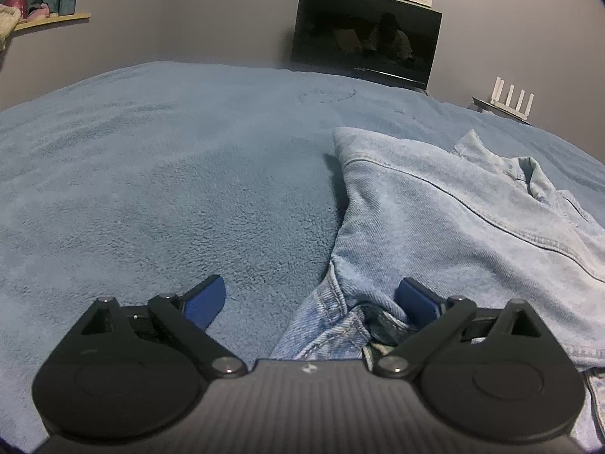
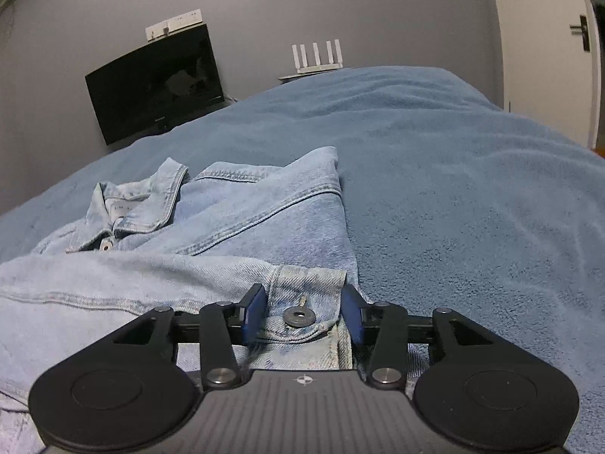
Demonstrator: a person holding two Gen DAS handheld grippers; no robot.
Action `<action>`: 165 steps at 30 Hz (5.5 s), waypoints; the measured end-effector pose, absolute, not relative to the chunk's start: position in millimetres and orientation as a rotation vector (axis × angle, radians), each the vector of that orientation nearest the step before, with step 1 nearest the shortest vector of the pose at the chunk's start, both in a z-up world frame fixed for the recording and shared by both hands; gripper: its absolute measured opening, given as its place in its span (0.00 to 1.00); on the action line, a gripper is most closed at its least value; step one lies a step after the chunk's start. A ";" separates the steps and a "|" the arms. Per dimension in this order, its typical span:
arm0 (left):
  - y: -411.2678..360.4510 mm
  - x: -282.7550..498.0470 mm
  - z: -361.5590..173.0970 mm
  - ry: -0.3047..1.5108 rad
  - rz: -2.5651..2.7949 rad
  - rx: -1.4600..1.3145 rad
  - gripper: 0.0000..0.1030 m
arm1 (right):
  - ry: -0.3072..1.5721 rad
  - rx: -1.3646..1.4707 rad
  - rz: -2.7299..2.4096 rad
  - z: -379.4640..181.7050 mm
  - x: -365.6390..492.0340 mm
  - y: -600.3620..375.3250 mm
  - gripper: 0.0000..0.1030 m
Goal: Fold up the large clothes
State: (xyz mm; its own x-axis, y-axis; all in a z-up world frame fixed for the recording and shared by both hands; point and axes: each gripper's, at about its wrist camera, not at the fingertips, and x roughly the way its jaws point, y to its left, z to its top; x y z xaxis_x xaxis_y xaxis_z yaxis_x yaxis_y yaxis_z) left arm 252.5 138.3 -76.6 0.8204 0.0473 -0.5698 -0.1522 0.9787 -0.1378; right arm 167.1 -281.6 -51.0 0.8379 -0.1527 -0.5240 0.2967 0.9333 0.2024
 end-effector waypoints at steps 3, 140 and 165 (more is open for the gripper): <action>138.0 251.2 -76.1 0.604 0.112 -0.177 0.98 | 0.502 0.235 -0.200 -34.5 143.0 -272.3 0.46; 199.5 41.3 -28.2 0.876 -0.462 -1.020 0.11 | 0.764 1.013 0.347 9.1 -17.0 -415.1 0.17; 199.3 59.5 -46.2 1.003 -0.426 -0.930 0.22 | 1.250 0.708 0.311 -35.7 -20.1 -394.4 0.54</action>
State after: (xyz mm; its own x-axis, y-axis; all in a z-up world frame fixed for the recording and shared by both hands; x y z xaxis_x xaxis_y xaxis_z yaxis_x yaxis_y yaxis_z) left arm 59.5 199.3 -46.2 0.5008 -0.6864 -0.5272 -0.0976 0.5605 -0.8224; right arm -20.1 -394.4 -35.7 0.3094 0.5791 -0.7543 0.1579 0.7509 0.6413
